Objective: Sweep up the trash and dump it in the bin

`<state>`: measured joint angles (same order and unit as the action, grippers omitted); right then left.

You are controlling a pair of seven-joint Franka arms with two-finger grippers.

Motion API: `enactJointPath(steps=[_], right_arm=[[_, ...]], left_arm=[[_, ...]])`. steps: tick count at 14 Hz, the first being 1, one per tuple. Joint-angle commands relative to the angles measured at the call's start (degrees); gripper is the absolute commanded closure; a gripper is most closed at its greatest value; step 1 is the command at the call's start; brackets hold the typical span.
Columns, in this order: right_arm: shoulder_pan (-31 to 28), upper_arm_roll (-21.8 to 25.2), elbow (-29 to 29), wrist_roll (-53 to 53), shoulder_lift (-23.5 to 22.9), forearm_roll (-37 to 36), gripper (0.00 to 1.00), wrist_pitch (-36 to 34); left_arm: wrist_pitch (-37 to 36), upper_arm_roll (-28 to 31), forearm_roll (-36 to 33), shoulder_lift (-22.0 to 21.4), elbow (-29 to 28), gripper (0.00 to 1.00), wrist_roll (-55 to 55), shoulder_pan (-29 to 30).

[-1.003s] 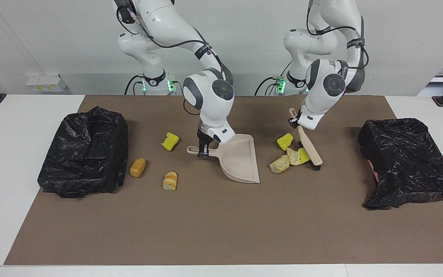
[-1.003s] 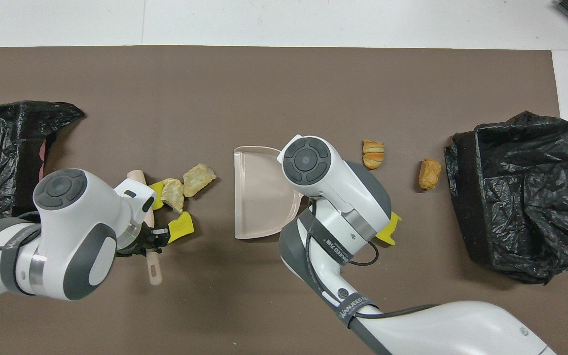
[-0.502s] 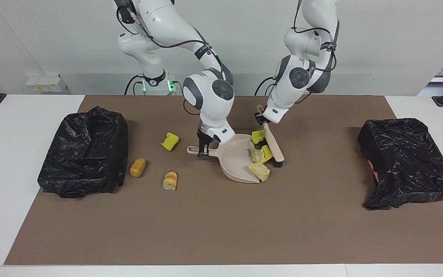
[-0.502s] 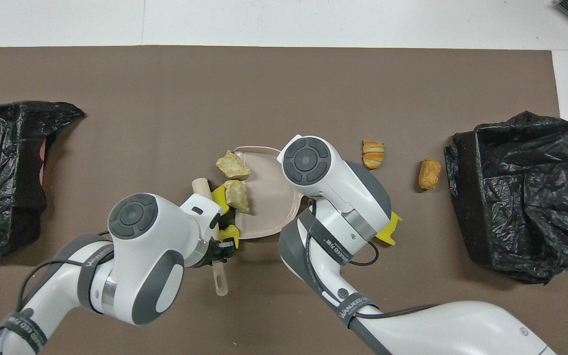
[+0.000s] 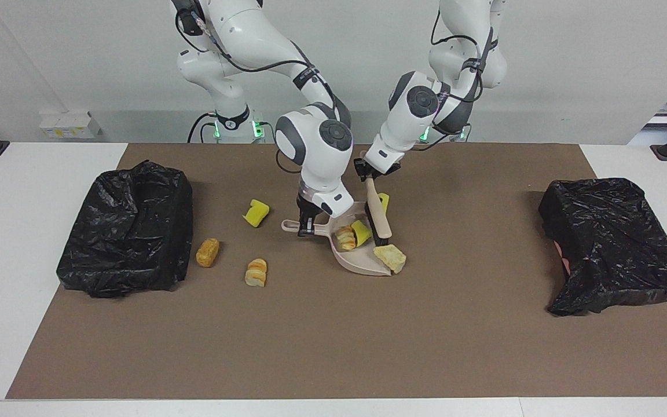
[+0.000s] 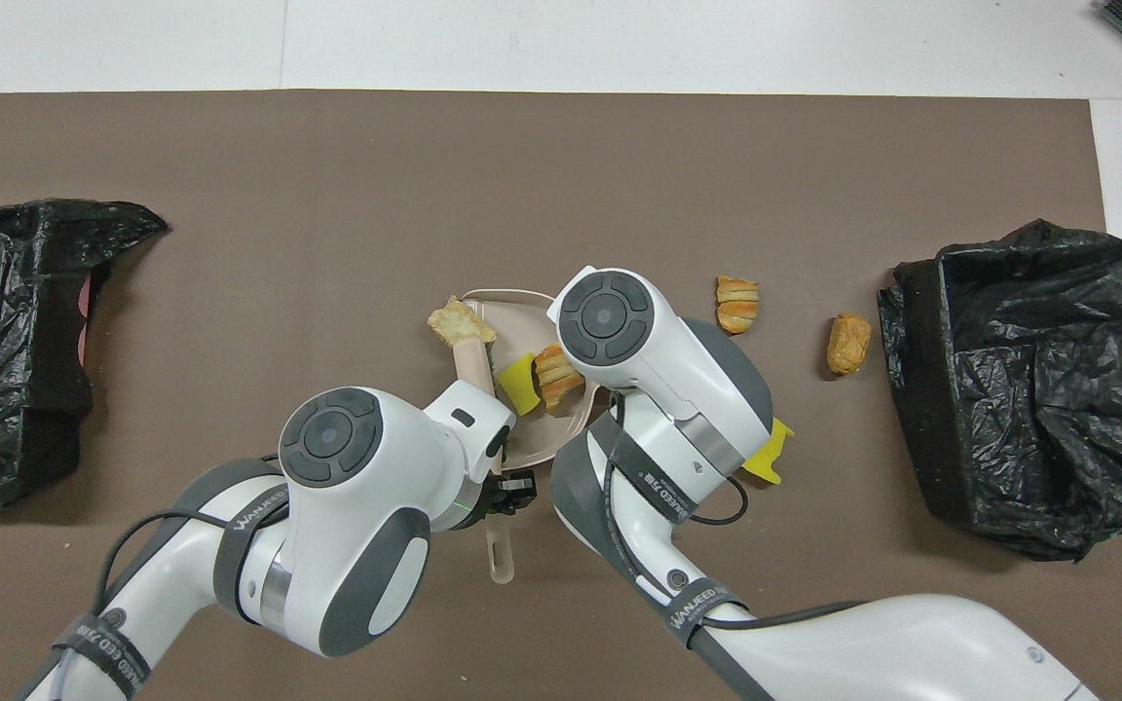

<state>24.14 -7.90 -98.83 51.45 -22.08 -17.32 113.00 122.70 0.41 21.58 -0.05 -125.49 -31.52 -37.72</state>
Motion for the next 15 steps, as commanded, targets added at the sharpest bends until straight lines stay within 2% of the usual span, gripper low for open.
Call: enactJointPath(steps=[1, 4, 6, 9, 13, 15], right_arm=[[-0.4, -0.5, -1.5, 0.9, 1.4, -0.9, 1.00, -0.4], [-0.4, -0.5, -1.5, 1.0, 1.4, -1.1, 1.00, -0.5], [-0.4, -0.5, -1.5, 0.9, 1.4, -1.1, 1.00, -0.5], [-0.4, -0.5, -1.5, 0.9, 1.4, -1.1, 1.00, -0.4], [-0.5, -0.5, -1.6, 0.9, 1.4, -1.0, 1.00, -0.5], [-0.5, -0.6, -1.6, 0.9, 1.4, -0.9, 1.00, -0.6]], left_arm=[[-4.3, 1.1, 0.2, -0.5, 3.8, 1.00, 0.4, 2.5], [-5.4, 1.1, 0.0, -3.0, 4.8, 1.00, 0.5, 7.2], [-5.6, 1.0, -1.1, -3.0, 4.8, 1.00, 0.8, 9.2], [-6.2, 1.0, -7.1, 0.6, 4.1, 1.00, 3.6, 11.2], [-4.4, 0.8, -7.2, 5.5, 3.9, 1.00, 10.4, 10.7], [-4.4, 0.3, -7.2, 5.5, 3.8, 1.00, 12.4, 9.6]])
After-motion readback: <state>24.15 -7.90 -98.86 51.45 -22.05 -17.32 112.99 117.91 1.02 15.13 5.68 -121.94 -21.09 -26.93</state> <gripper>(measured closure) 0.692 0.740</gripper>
